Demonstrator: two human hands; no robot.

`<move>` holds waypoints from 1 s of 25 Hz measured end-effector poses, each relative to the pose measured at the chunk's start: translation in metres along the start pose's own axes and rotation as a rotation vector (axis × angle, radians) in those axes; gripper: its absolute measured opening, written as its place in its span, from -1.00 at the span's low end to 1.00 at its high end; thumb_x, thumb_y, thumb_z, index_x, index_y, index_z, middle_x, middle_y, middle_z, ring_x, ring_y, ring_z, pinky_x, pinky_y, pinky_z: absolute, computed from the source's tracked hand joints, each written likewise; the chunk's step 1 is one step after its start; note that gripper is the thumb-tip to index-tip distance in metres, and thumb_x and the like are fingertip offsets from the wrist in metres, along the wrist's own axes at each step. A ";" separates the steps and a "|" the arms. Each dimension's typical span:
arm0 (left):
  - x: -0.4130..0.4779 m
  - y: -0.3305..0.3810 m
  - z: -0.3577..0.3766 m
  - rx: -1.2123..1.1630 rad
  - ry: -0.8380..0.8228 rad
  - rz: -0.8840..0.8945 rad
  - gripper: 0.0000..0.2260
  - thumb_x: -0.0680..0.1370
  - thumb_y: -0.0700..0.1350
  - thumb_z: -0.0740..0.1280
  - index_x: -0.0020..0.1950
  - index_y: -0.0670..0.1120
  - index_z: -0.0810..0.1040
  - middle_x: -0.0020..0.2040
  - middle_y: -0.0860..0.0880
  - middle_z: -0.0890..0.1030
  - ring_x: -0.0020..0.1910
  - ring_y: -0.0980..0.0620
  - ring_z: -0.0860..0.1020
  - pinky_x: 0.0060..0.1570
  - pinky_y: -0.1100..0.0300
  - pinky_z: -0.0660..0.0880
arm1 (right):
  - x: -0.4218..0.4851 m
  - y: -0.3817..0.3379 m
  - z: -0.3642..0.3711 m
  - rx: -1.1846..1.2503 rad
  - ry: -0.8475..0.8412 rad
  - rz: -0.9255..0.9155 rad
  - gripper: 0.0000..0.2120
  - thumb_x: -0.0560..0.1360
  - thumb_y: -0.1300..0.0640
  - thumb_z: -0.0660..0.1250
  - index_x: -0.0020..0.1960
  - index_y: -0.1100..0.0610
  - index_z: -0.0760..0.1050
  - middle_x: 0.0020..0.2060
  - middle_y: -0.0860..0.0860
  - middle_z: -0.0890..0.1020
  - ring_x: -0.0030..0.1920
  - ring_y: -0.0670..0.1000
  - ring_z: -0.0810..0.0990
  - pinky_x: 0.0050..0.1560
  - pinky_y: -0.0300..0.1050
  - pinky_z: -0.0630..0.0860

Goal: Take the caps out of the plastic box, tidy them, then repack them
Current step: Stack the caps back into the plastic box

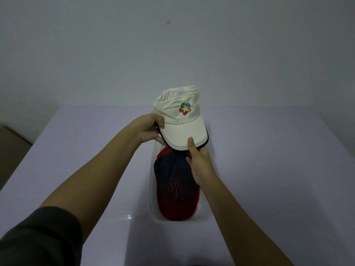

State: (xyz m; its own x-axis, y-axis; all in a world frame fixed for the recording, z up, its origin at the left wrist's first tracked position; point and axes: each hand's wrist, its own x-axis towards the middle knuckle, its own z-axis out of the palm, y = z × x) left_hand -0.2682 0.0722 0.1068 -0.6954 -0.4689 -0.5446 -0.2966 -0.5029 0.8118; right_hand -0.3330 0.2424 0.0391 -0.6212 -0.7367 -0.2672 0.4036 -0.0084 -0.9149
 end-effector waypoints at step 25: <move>0.099 -0.024 -0.045 0.340 -0.019 0.342 -0.92 0.36 -0.30 0.18 -0.27 -0.14 0.37 -0.32 -0.11 0.42 -0.35 0.00 0.46 -0.31 0.17 0.54 | 0.029 0.032 -0.048 -1.433 -0.226 -0.118 0.11 0.06 -0.49 0.39 0.44 -0.17 -0.04 0.43 0.00 0.01 0.48 0.11 0.00 0.41 0.36 -0.25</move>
State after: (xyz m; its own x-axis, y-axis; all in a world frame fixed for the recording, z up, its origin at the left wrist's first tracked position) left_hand -0.3000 0.0055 0.0238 -0.8015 -0.5508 -0.2328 -0.2436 -0.0549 0.9683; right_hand -0.3705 0.2529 -0.0128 -0.4315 -0.8691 -0.2419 -0.7282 0.4938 -0.4753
